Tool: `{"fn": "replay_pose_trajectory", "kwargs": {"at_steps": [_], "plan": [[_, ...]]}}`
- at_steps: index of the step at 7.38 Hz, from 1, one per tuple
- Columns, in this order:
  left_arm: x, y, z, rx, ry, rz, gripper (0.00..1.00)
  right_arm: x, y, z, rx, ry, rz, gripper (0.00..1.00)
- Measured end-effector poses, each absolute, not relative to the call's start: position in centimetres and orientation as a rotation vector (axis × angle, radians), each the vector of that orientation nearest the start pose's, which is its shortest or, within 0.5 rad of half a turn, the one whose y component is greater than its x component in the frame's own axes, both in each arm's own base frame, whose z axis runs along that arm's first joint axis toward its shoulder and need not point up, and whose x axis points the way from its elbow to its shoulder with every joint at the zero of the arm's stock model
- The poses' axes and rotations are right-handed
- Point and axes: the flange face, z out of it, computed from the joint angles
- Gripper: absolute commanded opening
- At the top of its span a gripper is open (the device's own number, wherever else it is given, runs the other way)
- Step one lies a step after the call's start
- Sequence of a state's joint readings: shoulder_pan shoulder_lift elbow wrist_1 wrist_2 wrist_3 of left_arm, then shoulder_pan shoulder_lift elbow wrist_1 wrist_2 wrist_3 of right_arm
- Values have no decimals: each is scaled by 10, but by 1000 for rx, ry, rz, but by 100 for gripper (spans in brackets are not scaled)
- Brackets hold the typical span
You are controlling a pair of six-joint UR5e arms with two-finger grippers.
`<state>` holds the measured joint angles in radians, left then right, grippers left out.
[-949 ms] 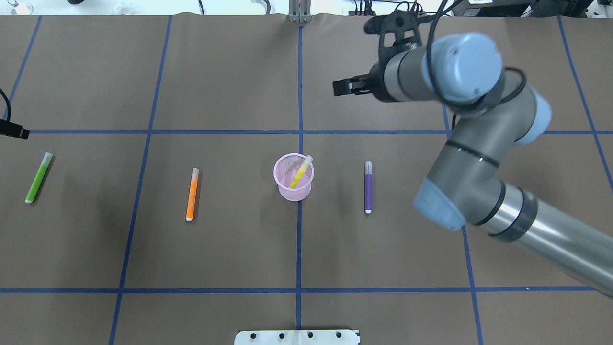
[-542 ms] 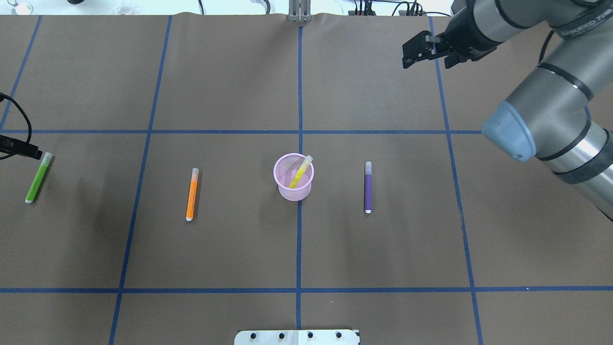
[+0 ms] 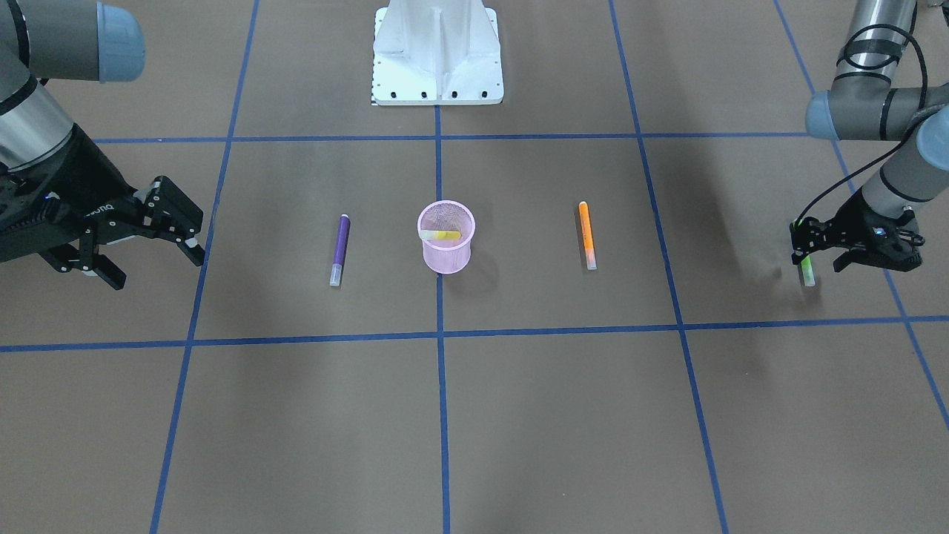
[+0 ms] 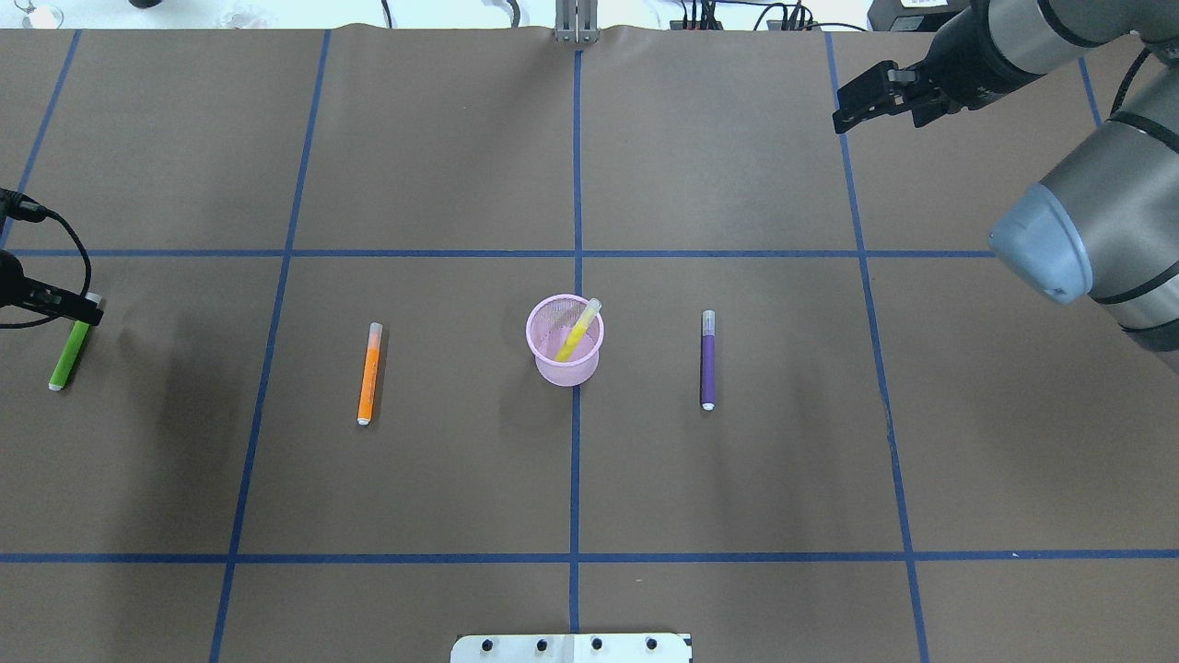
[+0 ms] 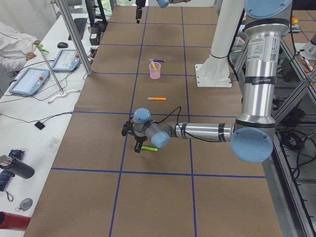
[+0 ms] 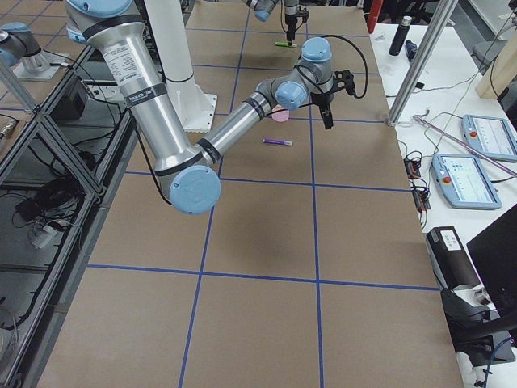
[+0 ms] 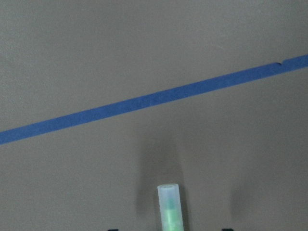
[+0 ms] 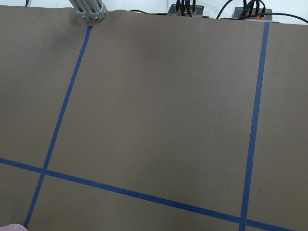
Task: Collect pens into pen holder
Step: 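Grasp the green marker with the left gripper and lift it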
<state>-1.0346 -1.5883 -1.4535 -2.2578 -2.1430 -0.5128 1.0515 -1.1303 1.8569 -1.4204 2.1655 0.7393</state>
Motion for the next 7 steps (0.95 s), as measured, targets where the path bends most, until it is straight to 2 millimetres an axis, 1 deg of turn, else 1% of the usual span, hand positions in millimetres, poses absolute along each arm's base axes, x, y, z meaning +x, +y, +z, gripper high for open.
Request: {"fn": "replay_pose_trajectory", "kwargs": {"at_steps": [3,5,6,7], "plan": [[204,-493,649,202,761,194,59,-230,-559,262,365,-946,-60,99],[207,-494,649,200,762,197,56,-230,-559,263,364,-944,-59,99],[209,-494,649,199,762,200,53,-229,-559,264,364,-943,-58,99],[213,-495,649,197,762,204,45,-229,-559,265,363,-941,-57,99]]}}
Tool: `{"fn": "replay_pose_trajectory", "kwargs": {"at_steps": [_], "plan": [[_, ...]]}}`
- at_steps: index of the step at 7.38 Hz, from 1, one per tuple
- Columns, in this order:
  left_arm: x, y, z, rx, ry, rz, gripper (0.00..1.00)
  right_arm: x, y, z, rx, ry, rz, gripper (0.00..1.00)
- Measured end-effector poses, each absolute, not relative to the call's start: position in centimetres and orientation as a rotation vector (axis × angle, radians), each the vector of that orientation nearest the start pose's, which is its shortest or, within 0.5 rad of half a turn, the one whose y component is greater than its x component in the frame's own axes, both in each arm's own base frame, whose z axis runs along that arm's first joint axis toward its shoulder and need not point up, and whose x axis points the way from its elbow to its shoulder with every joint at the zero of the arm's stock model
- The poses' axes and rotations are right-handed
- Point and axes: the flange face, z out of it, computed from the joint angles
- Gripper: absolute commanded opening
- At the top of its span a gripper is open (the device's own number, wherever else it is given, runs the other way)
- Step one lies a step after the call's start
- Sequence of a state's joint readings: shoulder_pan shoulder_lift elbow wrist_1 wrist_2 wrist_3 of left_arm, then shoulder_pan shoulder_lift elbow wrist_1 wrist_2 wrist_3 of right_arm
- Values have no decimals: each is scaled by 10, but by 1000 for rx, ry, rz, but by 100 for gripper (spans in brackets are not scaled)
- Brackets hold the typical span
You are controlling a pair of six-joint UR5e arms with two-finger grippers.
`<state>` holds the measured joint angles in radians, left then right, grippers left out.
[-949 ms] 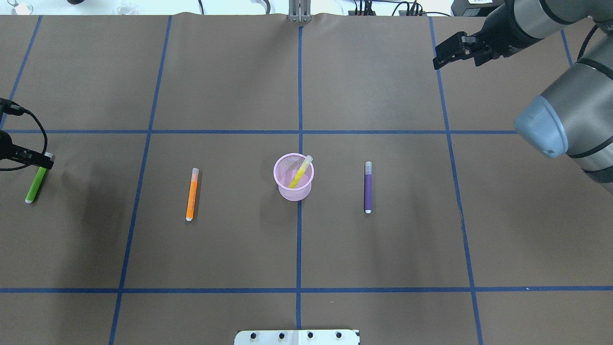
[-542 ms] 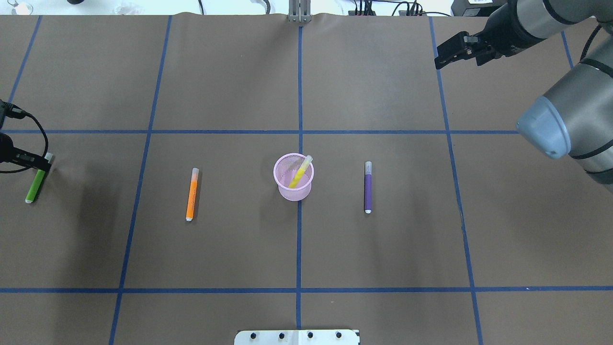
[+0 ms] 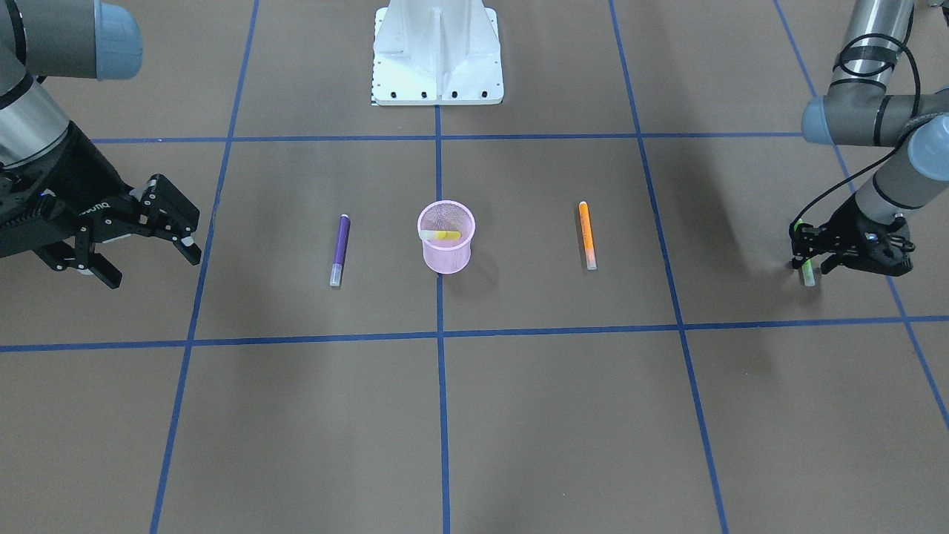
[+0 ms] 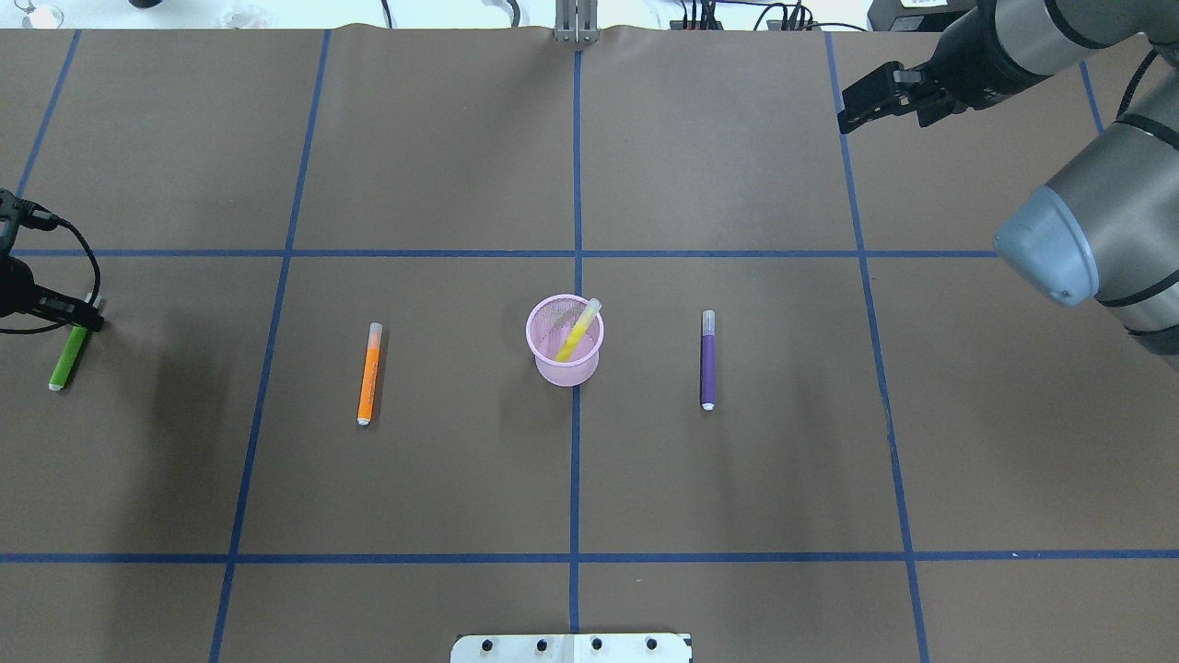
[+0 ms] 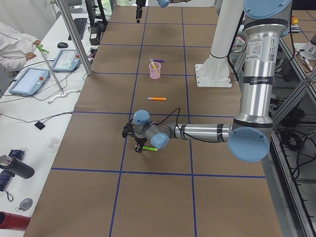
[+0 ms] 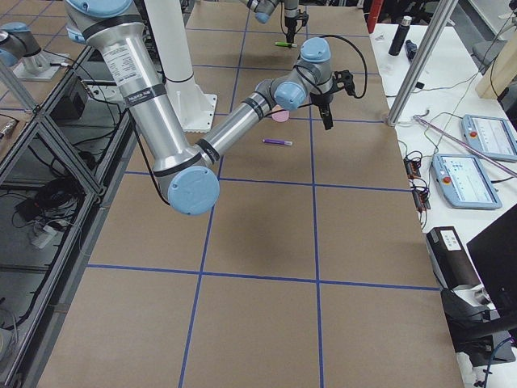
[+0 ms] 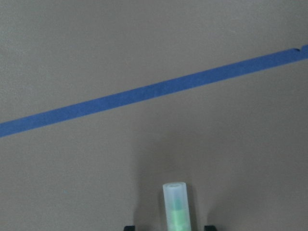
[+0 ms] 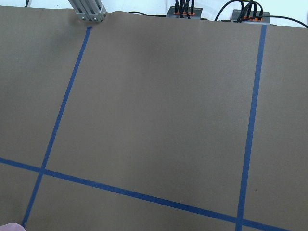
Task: Collect pens into pen holder
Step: 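Grasp the green marker with the left gripper and lift it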
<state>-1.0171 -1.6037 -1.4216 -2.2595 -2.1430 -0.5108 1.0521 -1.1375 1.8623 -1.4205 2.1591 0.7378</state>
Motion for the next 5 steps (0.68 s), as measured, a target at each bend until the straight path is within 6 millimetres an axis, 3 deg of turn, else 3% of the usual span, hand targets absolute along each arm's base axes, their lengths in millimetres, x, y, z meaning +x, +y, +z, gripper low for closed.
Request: {"fn": "replay_pose_trajectory", "kwargs": {"at_steps": [2,3,5], "plan": [[217,-497,648,197,765,210,9,-230,-559,266,362,-939,-57,99],[218,-497,648,197,765,211,0,-230,-559,266,362,-939,-57,99],[218,-497,645,202,770,220,0,-230,-559,265,364,-941,-57,99]]}}
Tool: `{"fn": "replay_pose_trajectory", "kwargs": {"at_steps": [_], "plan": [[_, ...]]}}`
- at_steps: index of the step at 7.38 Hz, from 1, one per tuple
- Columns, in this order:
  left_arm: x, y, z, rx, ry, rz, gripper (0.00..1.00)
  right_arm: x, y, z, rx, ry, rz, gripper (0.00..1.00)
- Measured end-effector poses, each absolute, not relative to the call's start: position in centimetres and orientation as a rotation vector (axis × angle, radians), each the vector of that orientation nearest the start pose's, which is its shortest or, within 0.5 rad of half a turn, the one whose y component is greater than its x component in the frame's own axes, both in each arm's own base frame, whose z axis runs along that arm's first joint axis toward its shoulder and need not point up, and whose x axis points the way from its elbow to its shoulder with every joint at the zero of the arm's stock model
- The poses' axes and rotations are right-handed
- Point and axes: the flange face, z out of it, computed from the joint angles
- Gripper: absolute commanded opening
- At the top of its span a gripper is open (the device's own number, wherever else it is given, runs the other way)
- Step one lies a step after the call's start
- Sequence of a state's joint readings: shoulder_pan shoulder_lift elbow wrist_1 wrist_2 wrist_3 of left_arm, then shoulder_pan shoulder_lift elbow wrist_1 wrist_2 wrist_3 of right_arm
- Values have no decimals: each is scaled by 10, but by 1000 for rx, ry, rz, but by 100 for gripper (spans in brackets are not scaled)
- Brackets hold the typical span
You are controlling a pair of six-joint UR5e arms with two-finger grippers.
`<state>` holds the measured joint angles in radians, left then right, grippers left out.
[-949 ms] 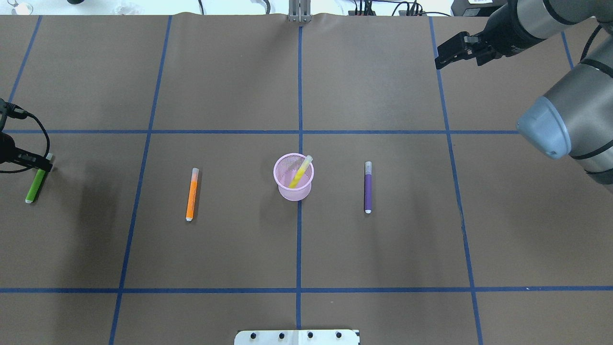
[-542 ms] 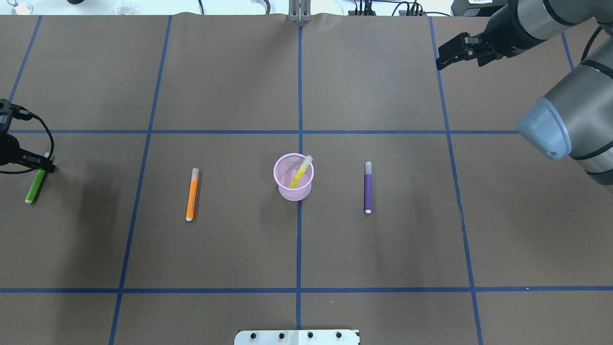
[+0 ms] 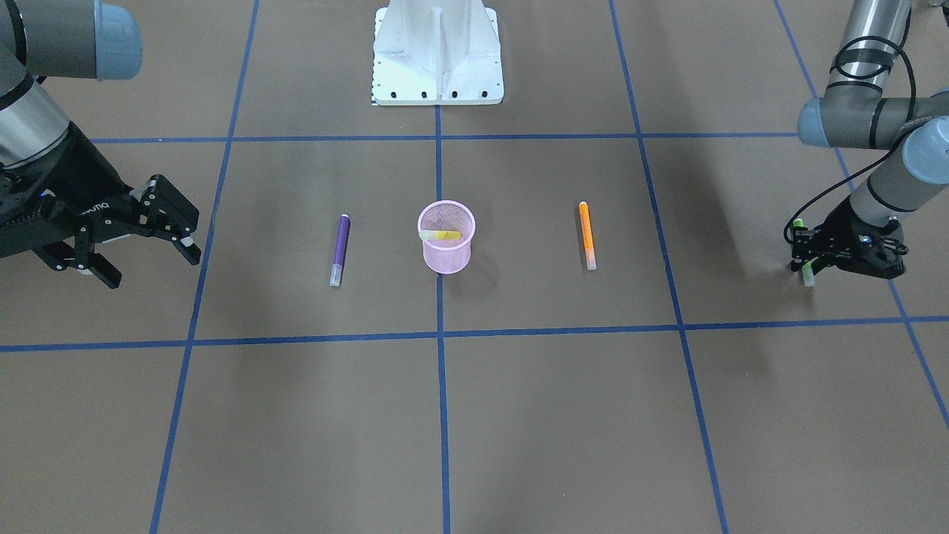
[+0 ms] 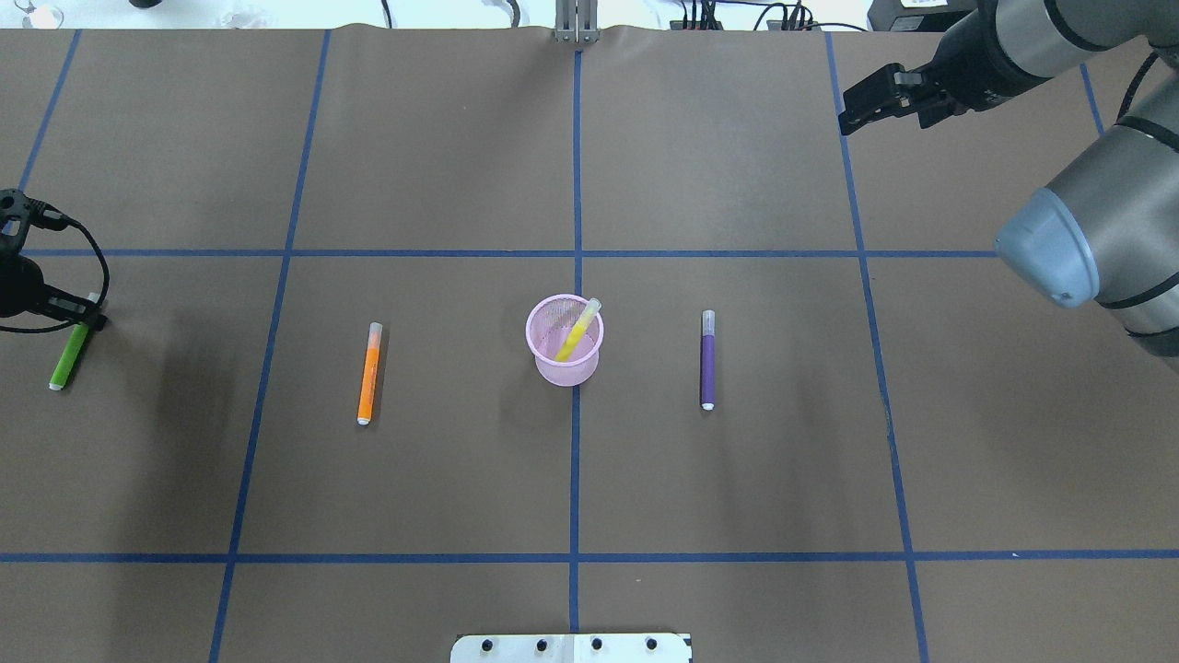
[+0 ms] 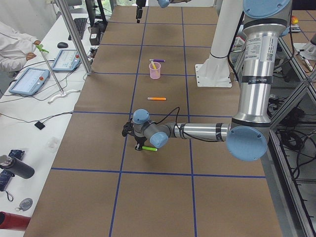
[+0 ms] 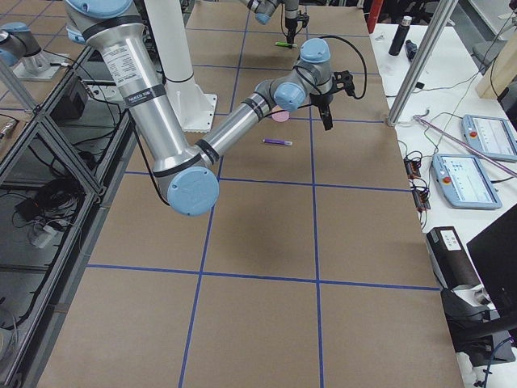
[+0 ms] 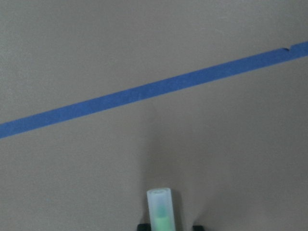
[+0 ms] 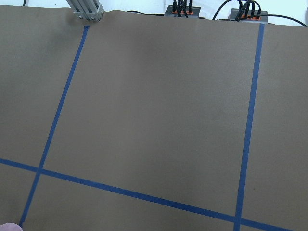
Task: Collect pens into pen holder
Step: 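Grasp the green marker with the left gripper and lift it, then carry the green marker over the pink cup and release it inside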
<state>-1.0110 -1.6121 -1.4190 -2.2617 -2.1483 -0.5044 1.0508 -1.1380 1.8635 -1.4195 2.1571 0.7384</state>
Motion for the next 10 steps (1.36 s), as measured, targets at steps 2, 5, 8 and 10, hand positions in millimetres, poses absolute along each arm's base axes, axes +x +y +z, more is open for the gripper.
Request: {"fn": "replay_pose_trajectory", "kwargs": {"at_steps": [2,5,8,10], "plan": [[217,-496,643,214,771,239,0,-230,-559,264,364,-943,-59,99],[215,-501,612,267,797,259,0,-230,-559,264,363,-944,-58,99],[222,-514,510,475,888,314,0,-230,-558,264,365,-946,-60,99],[233,-525,434,635,1008,310,0,-230,-558,267,363,-945,-59,99]]}}
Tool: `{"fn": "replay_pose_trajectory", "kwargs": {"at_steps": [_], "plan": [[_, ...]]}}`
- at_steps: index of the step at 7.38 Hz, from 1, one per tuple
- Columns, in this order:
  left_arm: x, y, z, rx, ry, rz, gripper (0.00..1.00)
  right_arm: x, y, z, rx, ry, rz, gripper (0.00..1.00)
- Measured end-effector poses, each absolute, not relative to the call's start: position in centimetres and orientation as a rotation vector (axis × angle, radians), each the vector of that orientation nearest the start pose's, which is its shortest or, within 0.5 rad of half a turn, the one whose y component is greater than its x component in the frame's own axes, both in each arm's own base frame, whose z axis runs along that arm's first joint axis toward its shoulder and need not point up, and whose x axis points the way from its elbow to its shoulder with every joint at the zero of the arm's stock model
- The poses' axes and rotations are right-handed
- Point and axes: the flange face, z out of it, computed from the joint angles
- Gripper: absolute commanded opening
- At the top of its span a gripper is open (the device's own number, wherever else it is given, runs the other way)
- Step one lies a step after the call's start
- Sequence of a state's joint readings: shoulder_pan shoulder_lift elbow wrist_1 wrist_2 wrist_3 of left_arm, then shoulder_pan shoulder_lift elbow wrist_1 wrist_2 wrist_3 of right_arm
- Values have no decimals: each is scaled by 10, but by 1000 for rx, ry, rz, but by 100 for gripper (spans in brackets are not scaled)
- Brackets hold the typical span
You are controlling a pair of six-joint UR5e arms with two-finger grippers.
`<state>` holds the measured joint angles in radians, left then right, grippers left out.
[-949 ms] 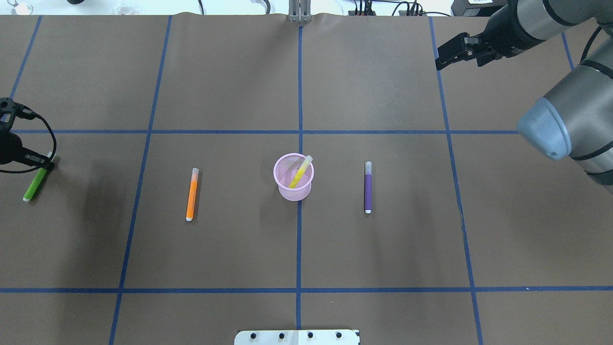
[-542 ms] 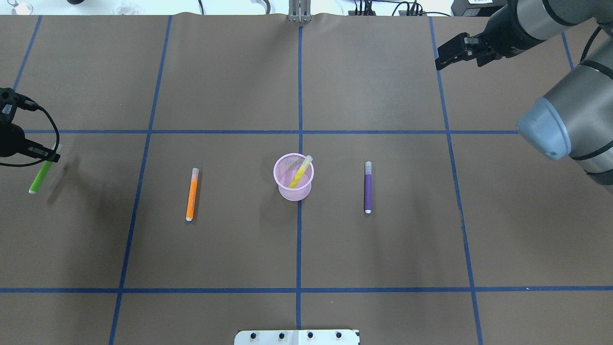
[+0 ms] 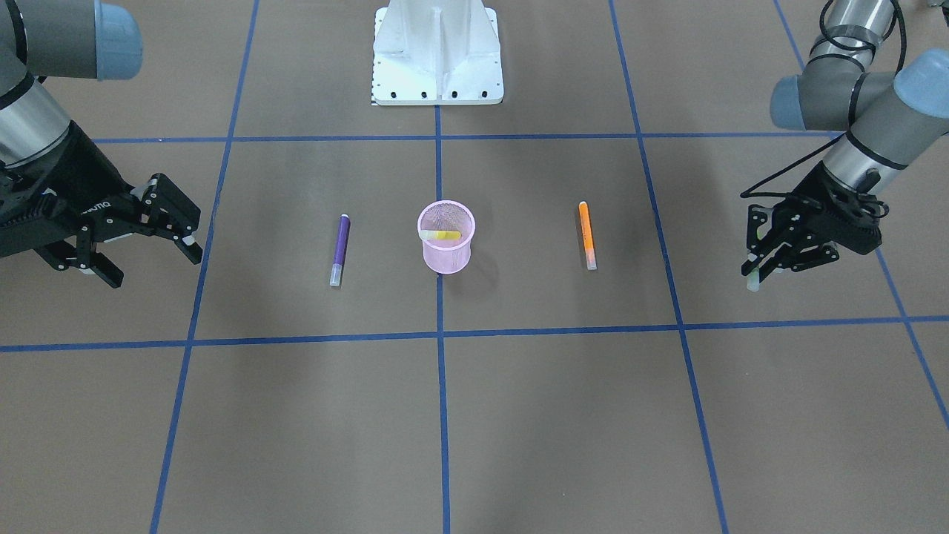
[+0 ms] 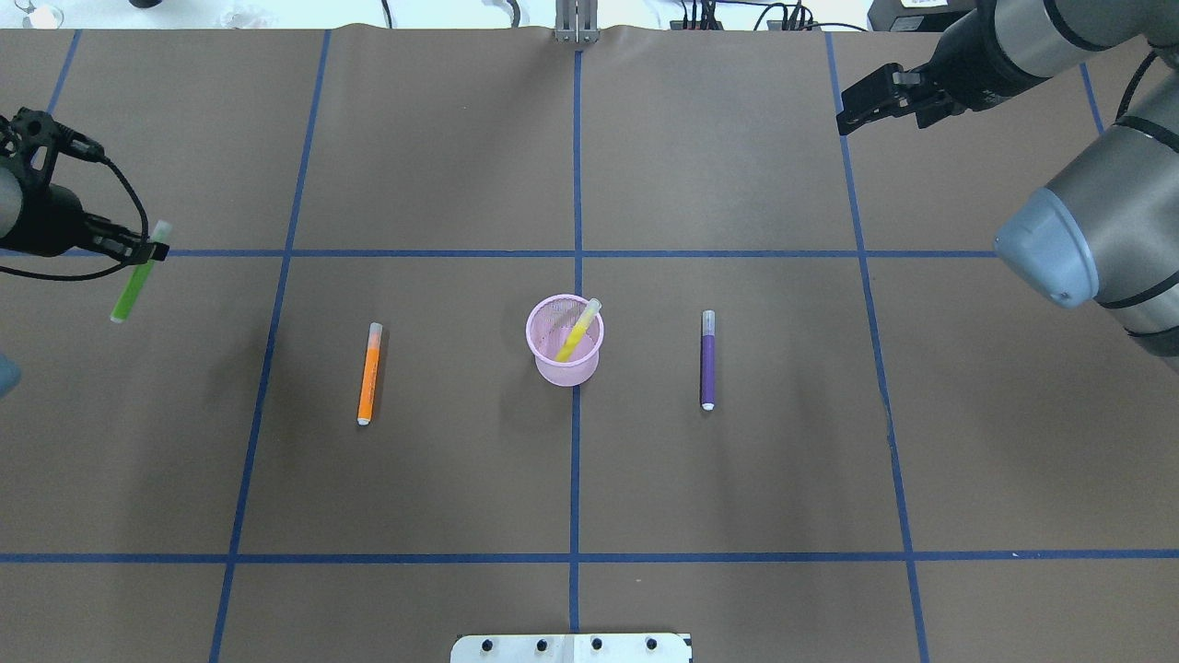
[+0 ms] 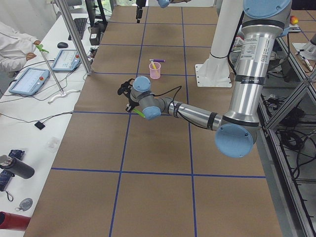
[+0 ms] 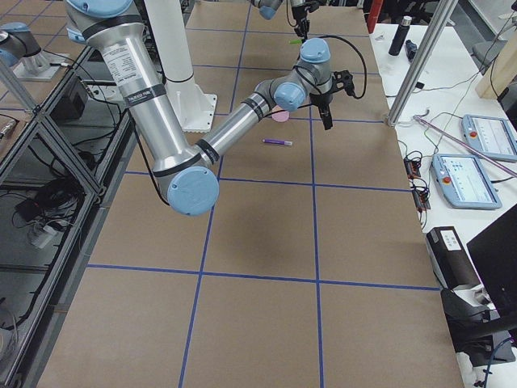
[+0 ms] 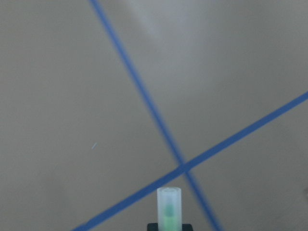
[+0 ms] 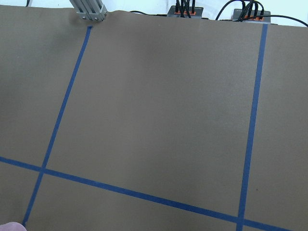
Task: Collect pens into pen holder
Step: 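Carry the green marker over the pink cup and release it inside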
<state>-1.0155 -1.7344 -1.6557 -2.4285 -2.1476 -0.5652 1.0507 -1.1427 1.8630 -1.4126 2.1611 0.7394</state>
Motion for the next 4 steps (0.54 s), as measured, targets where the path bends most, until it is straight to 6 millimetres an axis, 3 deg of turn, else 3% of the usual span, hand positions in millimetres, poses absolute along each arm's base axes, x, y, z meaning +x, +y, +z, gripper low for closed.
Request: {"fn": "replay_pose_trajectory", "kwargs": {"at_steps": [2,3,4], "plan": [[246,-519,377,795,1157,305,0,-229,-557,272,357,-939,-56,99],[264,-511,353,898,1216,306,0,-229,-557,273,359,-939,-56,99],[299,-495,328,1009,1269,304,0,-229,-557,272,362,-939,-56,99]]}}
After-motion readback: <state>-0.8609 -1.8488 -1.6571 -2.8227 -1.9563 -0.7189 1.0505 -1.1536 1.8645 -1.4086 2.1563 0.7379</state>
